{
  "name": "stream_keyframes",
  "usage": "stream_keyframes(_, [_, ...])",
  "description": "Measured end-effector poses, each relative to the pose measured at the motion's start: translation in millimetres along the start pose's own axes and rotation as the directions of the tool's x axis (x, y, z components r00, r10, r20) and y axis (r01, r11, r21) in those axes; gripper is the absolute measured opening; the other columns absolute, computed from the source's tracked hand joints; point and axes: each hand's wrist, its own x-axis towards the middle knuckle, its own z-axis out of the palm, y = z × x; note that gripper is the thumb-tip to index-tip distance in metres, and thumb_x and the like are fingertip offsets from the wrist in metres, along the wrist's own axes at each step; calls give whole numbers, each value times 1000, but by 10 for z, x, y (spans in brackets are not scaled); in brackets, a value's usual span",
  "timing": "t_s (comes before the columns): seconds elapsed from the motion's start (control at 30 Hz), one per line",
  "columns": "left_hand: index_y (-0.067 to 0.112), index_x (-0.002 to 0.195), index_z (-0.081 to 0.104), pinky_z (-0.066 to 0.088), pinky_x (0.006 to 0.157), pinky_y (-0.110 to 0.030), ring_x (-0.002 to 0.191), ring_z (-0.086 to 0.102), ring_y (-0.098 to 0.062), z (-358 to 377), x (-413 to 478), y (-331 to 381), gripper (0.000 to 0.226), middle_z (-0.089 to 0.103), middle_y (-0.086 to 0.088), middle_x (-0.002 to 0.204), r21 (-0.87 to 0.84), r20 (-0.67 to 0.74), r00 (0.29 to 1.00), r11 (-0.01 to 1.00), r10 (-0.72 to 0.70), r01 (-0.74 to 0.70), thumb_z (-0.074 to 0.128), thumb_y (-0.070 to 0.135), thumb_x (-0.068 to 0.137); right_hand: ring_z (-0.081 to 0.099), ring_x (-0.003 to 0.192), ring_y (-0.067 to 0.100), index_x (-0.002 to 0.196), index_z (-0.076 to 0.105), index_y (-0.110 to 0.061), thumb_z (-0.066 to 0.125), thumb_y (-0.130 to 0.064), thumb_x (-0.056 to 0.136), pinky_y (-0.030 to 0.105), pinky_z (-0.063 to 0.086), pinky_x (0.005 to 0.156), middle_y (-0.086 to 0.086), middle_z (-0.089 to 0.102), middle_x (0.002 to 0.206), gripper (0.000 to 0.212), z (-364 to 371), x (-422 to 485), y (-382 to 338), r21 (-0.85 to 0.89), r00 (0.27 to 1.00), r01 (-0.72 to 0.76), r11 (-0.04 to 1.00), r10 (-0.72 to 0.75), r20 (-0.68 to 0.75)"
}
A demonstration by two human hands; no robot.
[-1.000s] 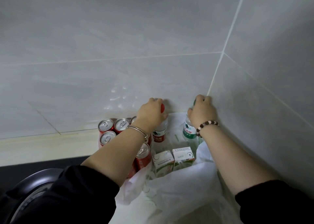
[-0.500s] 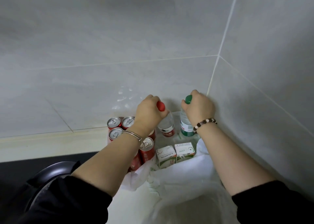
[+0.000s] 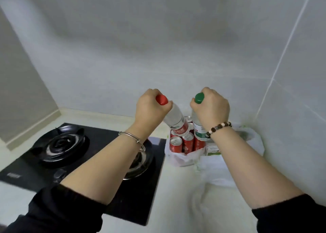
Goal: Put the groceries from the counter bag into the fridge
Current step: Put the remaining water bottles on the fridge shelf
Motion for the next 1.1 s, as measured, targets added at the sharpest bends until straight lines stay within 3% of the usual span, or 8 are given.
stream_keyframes(0.1, [11, 81, 61, 41, 64, -24, 74, 54, -18, -791, -456, -210, 21, 60, -4, 82, 37, -88, 995, 998, -55, 59, 72, 28, 75, 48, 58, 26, 74, 51, -10, 59, -26, 83, 26, 31, 53, 4, 53, 68, 20, -160, -400, -722, 108, 992, 117, 987, -121, 36])
stream_keyframes(0.23, [16, 84, 59, 39, 61, -17, 75, 53, -14, -1901, -1291, -457, 21, 59, 1, 84, 127, -217, 965, 976, -149, 179, 71, 30, 75, 46, 58, 27, 69, 47, -11, 59, -26, 80, 27, 26, 53, 0, 47, 63, 22, -338, -1121, -1799, 274, 953, 218, 937, -264, 146])
stream_keyframes(0.43, [12, 83, 59, 45, 64, -23, 75, 52, -15, -3371, -2806, -784, 22, 56, 2, 81, 275, -412, 870, 874, -270, 401, 72, 29, 76, 49, 62, 24, 77, 55, -12, 60, -30, 81, 25, 30, 56, -4, 48, 65, 19, -652, -2460, -3215, 537, 802, 326, 778, -528, 278])
stream_keyframes(0.57, [20, 87, 54, 35, 61, -11, 76, 49, -10, -4133, -3849, -856, 23, 52, 6, 83, 356, -491, 792, 746, -363, 563, 72, 31, 77, 49, 63, 22, 77, 50, -15, 59, -36, 83, 26, 32, 56, -2, 50, 66, 24, -964, -3330, -3997, 656, 624, 429, 621, -729, 282])
stream_keyframes(0.7, [16, 89, 58, 45, 66, -21, 78, 50, -14, -4710, -4831, -844, 25, 54, 2, 85, 390, -582, 673, 570, -457, 723, 72, 32, 78, 50, 66, 19, 79, 48, -19, 59, -40, 83, 26, 34, 57, -3, 53, 70, 24, -1266, -4166, -4623, 766, 408, 482, 426, -882, 234])
stream_keyframes(0.87, [13, 85, 59, 42, 64, -25, 76, 51, -17, -5181, -5999, -669, 24, 54, 1, 81, 333, -711, 463, 327, -529, 884, 72, 31, 75, 56, 70, 22, 81, 57, -13, 61, -39, 81, 32, 47, 60, 2, 61, 75, 27, -1738, -5300, -5186, 880, 48, 448, 160, -987, 156])
stream_keyframes(0.97, [14, 81, 56, 36, 60, -20, 76, 50, -16, -5397, -6538, -478, 22, 50, 3, 78, 258, -768, 322, 193, -554, 947, 70, 30, 76, 55, 70, 22, 80, 55, -15, 62, -40, 80, 28, 40, 57, 0, 57, 72, 26, -2048, -5843, -5426, 914, -143, 404, 24, -986, 89])
stream_keyframes(1.1, [12, 91, 68, 48, 74, -32, 87, 56, -21, -5651, -7130, -191, 23, 60, -3, 92, 90, -847, 89, 24, -523, 996, 69, 28, 75, 50, 73, 19, 82, 52, -16, 67, -37, 79, 27, 34, 60, -2, 53, 74, 25, -2459, -6372, -5694, 956, -345, 249, -152, -937, -59])
